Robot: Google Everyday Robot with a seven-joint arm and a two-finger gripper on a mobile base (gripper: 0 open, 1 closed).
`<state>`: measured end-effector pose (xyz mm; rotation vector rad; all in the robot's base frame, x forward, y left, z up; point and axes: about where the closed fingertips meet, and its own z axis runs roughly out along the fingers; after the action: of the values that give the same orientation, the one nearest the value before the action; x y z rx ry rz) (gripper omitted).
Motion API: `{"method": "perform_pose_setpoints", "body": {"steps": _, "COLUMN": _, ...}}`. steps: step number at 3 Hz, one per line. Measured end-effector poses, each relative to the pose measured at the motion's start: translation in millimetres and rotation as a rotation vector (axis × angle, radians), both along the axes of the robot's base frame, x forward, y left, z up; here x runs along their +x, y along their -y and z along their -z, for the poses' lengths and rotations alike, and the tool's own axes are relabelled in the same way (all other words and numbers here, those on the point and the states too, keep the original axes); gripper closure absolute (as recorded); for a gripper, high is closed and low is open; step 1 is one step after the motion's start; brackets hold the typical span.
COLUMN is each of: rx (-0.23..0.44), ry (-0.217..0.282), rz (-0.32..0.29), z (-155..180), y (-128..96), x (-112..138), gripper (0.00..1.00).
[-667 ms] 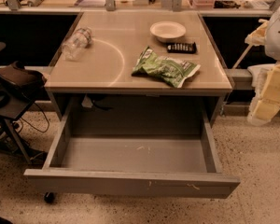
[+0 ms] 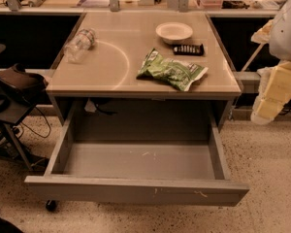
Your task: Place green jalapeno chip bag into top drawer
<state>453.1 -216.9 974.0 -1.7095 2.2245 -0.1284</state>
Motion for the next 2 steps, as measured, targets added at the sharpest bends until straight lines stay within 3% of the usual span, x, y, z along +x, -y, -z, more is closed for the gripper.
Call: {"method": "perform_pose_setpoints", "body": {"steps": 2, "rx": -0.035, "ry": 0.086, "rz": 0.097, "z": 45, "y": -2, "x": 125, "gripper": 0.00}}
